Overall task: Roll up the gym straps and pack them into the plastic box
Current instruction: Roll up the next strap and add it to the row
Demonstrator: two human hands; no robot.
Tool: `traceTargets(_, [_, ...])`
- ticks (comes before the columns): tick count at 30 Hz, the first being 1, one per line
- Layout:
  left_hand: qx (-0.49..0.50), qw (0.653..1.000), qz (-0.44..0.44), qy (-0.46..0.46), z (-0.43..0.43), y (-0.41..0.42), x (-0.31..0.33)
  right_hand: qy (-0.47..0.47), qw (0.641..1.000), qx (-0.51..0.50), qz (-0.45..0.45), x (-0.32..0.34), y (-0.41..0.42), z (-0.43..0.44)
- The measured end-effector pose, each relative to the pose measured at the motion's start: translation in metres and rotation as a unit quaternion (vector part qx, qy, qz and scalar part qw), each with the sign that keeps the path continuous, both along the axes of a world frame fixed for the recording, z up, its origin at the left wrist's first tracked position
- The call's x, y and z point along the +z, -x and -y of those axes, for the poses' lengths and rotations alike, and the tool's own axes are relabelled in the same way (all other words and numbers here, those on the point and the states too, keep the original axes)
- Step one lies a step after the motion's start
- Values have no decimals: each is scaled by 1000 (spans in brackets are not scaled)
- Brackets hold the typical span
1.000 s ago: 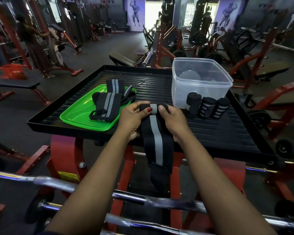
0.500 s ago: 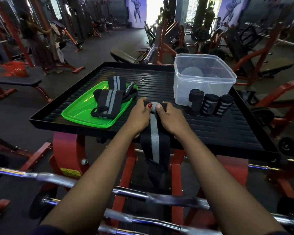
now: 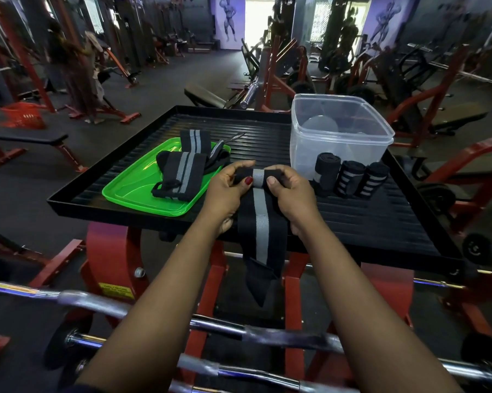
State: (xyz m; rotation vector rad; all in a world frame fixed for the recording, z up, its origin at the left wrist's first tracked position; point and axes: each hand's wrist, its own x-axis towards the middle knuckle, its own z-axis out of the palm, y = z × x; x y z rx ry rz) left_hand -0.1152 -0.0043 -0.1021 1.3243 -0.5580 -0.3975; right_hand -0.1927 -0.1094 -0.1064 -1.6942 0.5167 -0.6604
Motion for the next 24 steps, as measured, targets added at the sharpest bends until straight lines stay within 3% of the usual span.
traceTargets(6, [-82,991,-98,37,-3,1,5,-42,999,-24,18,1,5,6])
traceTargets(14, [-67,992,-107,2,-4,-1,4,38,998,-48,-3,4,7,6])
traceTargets(17, [-105,991,-59,-61,-1,4,3,77,996,-43,-23,2,5,5])
traceTargets(20, [-78,994,-35,-72,3,3,-2,102,993,-21,-51,1,2,6])
traceTargets(22, [-43,997,-21,-68,2,1,-2,78,996,2,-35,1,1,5])
traceTargets(24, [-12,998,-8,-66,2,-1,-3,-10,999,38,1,1,1,3])
